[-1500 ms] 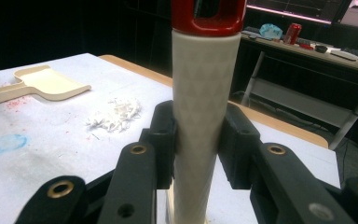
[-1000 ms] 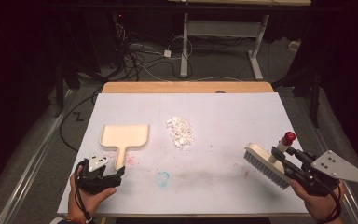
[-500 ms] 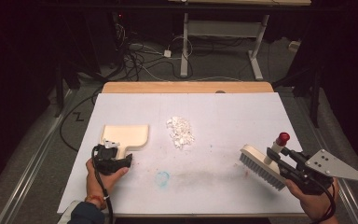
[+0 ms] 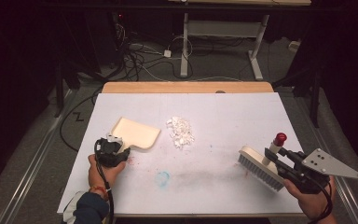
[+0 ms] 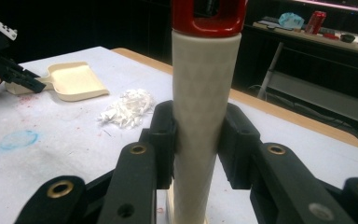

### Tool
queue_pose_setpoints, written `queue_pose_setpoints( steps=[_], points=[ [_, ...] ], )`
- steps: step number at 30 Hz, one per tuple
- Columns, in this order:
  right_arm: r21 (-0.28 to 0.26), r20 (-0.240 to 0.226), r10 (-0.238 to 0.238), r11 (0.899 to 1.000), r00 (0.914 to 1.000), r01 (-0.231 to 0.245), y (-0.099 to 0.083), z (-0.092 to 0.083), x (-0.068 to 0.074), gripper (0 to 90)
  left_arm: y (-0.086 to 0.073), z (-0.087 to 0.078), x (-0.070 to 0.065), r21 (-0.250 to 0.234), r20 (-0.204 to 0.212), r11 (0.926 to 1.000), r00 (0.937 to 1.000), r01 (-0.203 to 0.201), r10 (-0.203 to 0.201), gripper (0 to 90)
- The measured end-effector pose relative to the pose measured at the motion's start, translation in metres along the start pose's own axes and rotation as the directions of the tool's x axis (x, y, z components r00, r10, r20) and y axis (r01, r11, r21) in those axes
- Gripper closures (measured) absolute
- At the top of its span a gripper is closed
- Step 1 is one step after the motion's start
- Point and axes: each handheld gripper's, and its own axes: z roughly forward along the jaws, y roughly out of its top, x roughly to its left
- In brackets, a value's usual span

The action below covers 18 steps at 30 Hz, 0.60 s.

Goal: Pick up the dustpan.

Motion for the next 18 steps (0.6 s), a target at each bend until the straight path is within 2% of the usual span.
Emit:
queue_pose_setpoints(
  steps=[2, 7, 8, 9, 14, 17, 18],
  points=[
    [0.011, -0.004, -0.002, 1.000, 1.0000, 0.002, 0.000, 0.002, 0.000, 70.0, 0.001, 0.000, 0.000, 0.004, 0.003, 1.0000, 1.0000, -0.003, 0.003, 63.5],
    [0.023, -0.013, -0.010, 1.000, 0.9999, 0.010, 0.001, 0.003, 0.001, 70.0, 0.005, -0.006, 0.005, 0.033, 0.030, 0.9981, 0.9982, -0.053, 0.052, 63.5],
    [0.023, -0.013, -0.010, 1.000, 0.9999, 0.010, 0.001, 0.003, 0.001, 70.0, 0.005, -0.006, 0.005, 0.033, 0.030, 0.9981, 0.9982, -0.053, 0.052, 63.6],
    [0.021, -0.014, -0.004, 1.000, 0.9999, 0.005, 0.001, 0.003, -0.001, 70.0, 0.004, -0.014, 0.008, 0.034, 0.049, 0.9980, 0.9975, -0.053, 0.052, 63.6],
    [0.017, 0.002, 0.015, 1.000, 0.9999, -0.015, -0.001, 0.002, -0.009, 70.1, -0.004, -0.033, 0.014, 0.048, 0.062, 0.9954, 0.9948, -0.083, 0.080, 63.6],
    [0.014, 0.021, 0.013, 1.000, 0.9997, -0.013, -0.001, 0.003, -0.013, 70.1, -0.007, -0.041, 0.015, 0.064, 0.063, 0.9900, 0.9906, -0.126, 0.122, 63.7],
    [0.016, 0.022, 0.016, 1.000, 0.9996, -0.016, -0.002, 0.004, -0.014, 70.1, -0.007, -0.041, 0.015, 0.064, 0.063, 0.9900, 0.9906, -0.126, 0.122, 63.7]
  ],
)
